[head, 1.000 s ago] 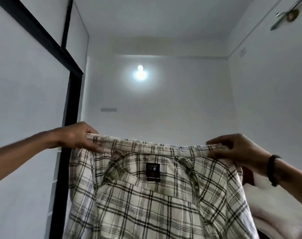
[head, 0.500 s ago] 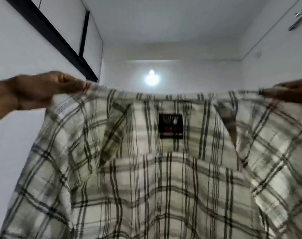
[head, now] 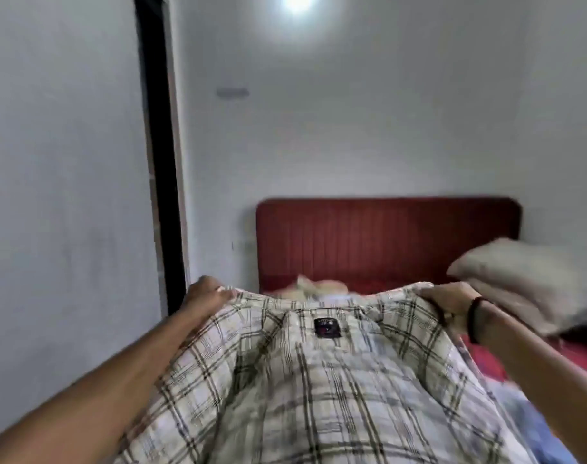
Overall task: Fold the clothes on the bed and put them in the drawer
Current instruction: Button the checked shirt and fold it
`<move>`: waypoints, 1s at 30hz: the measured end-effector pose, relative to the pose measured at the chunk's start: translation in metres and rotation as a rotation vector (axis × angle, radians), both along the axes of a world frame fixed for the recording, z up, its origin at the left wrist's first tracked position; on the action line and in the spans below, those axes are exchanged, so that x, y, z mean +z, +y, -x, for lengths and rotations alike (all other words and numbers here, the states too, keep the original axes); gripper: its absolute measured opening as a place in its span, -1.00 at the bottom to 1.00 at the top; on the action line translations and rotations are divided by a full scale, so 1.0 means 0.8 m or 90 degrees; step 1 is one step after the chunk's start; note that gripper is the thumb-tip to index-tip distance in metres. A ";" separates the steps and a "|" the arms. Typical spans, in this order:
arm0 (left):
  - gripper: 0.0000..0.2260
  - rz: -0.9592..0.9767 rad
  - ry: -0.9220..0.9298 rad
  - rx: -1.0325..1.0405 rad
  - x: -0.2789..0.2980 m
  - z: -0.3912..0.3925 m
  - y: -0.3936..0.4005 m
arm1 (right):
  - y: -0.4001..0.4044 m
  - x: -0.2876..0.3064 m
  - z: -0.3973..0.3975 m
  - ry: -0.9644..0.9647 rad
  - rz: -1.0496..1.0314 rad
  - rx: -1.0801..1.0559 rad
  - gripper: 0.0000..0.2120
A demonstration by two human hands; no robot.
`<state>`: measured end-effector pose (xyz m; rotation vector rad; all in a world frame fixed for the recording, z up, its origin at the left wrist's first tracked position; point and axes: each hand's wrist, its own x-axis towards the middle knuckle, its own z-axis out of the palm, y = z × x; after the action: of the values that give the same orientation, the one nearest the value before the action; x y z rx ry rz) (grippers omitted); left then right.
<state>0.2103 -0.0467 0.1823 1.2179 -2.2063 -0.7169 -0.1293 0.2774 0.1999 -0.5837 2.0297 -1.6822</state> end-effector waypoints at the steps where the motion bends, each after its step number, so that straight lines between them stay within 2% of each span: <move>1: -0.53 0.025 0.002 0.003 -0.001 -0.002 -0.004 | 0.001 0.006 -0.015 0.059 -0.081 0.004 -0.75; 2: -0.55 0.054 0.012 0.014 -0.022 -0.008 -0.004 | -0.007 -0.016 -0.013 0.089 -0.092 -0.016 -0.67; 4: -0.59 0.008 -0.023 -0.006 -0.075 0.009 -0.016 | -0.016 -0.090 0.004 0.137 -0.169 -0.022 -0.59; 7: -0.64 0.007 -0.046 -0.034 -0.133 0.038 -0.039 | -0.048 -0.150 0.027 0.147 -0.247 -0.016 -0.59; 11: -0.61 -0.028 -0.072 0.022 -0.199 0.086 -0.087 | -0.111 -0.229 0.078 0.172 -0.288 -0.020 -0.65; 13: -0.62 -0.023 -0.111 0.046 -0.222 0.105 -0.103 | -0.141 -0.259 0.099 0.192 -0.312 -0.037 -0.67; 16: -0.60 -0.032 -0.095 0.092 -0.258 0.135 -0.147 | -0.190 -0.293 0.124 0.217 -0.329 -0.065 -0.63; 20: -0.72 -0.041 -0.072 0.156 -0.296 0.148 -0.174 | -0.238 -0.323 0.133 0.233 -0.326 -0.106 -0.56; 25: -0.82 -0.029 0.009 0.158 -0.281 0.119 -0.074 | -0.206 -0.303 0.045 0.336 -0.329 -0.067 -0.54; 30: -0.82 -0.033 0.000 0.142 -0.271 0.099 0.085 | -0.113 -0.293 -0.068 0.314 -0.278 0.046 -0.69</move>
<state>0.1314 0.0214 -0.0342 1.4613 -2.0202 -0.6857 -0.0745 0.1866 -0.0342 -0.9652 2.5766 -1.0627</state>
